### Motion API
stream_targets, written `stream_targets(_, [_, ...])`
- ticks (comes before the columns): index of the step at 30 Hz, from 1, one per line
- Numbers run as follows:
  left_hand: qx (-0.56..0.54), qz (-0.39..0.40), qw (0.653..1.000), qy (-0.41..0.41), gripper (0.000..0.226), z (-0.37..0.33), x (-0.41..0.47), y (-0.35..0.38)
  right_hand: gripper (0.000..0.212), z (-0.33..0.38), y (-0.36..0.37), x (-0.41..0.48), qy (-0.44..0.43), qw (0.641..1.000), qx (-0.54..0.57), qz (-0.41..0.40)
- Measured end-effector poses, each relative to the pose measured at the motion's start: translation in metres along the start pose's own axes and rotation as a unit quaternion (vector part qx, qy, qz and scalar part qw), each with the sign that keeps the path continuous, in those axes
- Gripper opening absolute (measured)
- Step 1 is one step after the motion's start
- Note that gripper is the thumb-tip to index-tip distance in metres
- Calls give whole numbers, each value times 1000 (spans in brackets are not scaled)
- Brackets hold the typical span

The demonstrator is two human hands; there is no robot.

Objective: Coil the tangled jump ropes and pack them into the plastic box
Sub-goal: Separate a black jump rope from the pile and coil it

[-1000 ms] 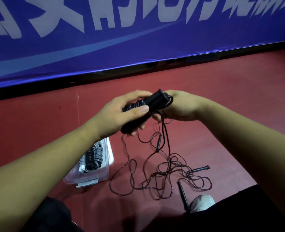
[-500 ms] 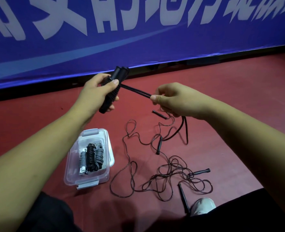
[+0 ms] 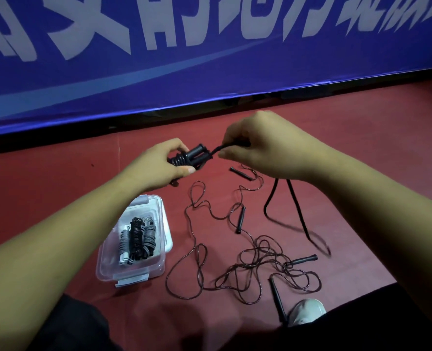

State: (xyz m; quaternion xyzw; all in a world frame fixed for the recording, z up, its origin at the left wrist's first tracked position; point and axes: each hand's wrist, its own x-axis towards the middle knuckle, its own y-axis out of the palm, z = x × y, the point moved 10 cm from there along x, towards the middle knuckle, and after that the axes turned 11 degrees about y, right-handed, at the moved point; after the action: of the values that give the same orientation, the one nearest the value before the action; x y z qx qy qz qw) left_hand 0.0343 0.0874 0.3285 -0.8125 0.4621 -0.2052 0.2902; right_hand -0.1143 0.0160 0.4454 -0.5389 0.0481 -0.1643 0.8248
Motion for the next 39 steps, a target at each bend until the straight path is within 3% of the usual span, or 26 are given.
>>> stream_targets(3, [-47, 35, 998, -11, 20, -12, -7, 13, 21, -1, -11, 1, 5, 999, 41, -29])
stream_targets(8, [-151, 206, 966, -41, 9, -36, -35, 65, 23, -15, -20, 9, 55, 993, 85, -61])
stream_targets(11, [-170, 251, 952, -43, 8, -47, -45, 81, 22, -33, -12, 16, 94, 989, 105, -52])
stream_targets(16, [-215, 280, 934, -53, 44, -65, -55, 88, 23, -69, 5, 24, 155, 981, 116, -22])
stream_targets(19, [-223, 291, 928, -71, 47, -64, -61, 92, 24, -88, 24, 24, 178, 978, 106, 37])
stream_targets(22, [-335, 270, 894, -125, 44, -62, -67, 98, 21, -103, 41, 19, 195, 970, 117, 90])
stream_targets(25, [-473, 227, 834, -173, 48, -64, -66, 99, 14, -111, 54, 11, 213, 956, 158, 125])
stream_targets(29, [-582, 157, 779, -173, 41, -64, -54, 87, 25, -104, 64, 5, 209, 945, 181, 175])
stream_targets(34, [-601, 83, 777, -168, 41, -53, -40, 72, 27, -90, 51, 6, 193, 954, 164, 162])
stream_targets(39, [-592, 61, 788, -156, 42, -50, -35, 64, 26, -69, 38, 3, 159, 967, 117, 163])
